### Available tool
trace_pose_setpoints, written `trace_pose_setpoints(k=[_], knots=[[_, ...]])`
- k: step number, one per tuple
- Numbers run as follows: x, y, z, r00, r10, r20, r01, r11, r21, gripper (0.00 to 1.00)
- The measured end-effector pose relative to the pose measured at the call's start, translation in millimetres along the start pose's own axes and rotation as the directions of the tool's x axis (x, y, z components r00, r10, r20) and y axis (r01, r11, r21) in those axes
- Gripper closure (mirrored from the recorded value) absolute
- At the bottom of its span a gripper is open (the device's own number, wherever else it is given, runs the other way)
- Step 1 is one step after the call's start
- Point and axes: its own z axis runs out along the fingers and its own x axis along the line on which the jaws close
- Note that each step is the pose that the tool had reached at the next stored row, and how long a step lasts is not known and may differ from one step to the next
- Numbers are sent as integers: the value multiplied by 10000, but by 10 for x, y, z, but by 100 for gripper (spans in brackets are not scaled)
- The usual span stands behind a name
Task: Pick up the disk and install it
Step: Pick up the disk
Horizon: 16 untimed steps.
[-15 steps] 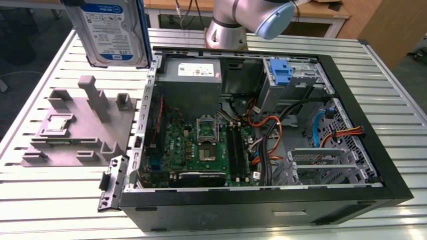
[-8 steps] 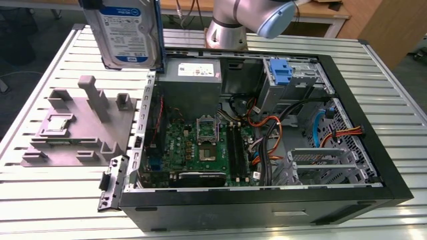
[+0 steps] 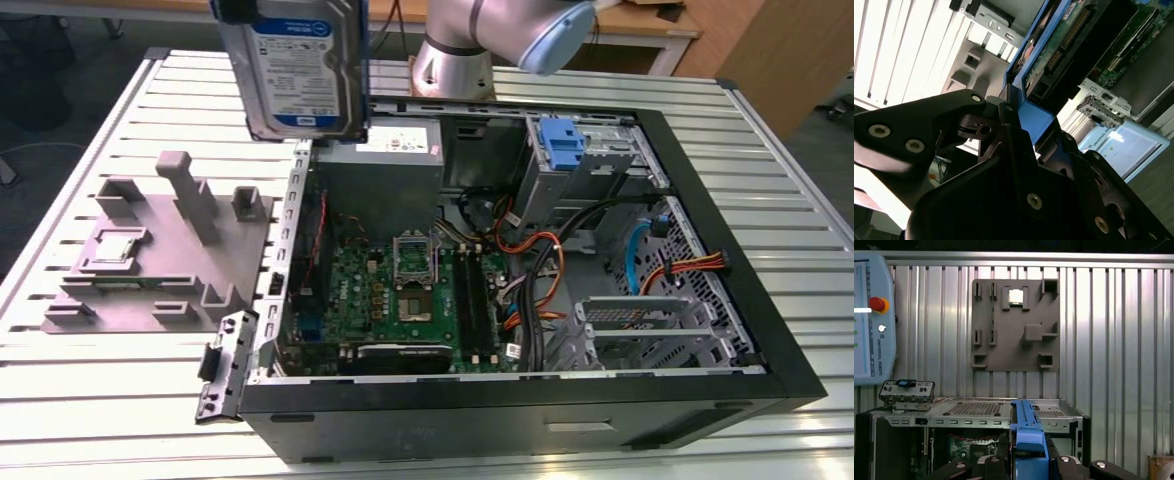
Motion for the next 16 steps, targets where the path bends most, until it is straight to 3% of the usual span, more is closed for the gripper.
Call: trace_pose_setpoints(k=[7, 14, 16], knots=[[0, -270, 14, 10000, -1, 0, 1, 10000, 0, 64], [106, -315, 33, 10000, 0, -10, 0, 10000, 0, 64], [127, -370, 41, 10000, 1, -10, -1, 10000, 1, 64]])
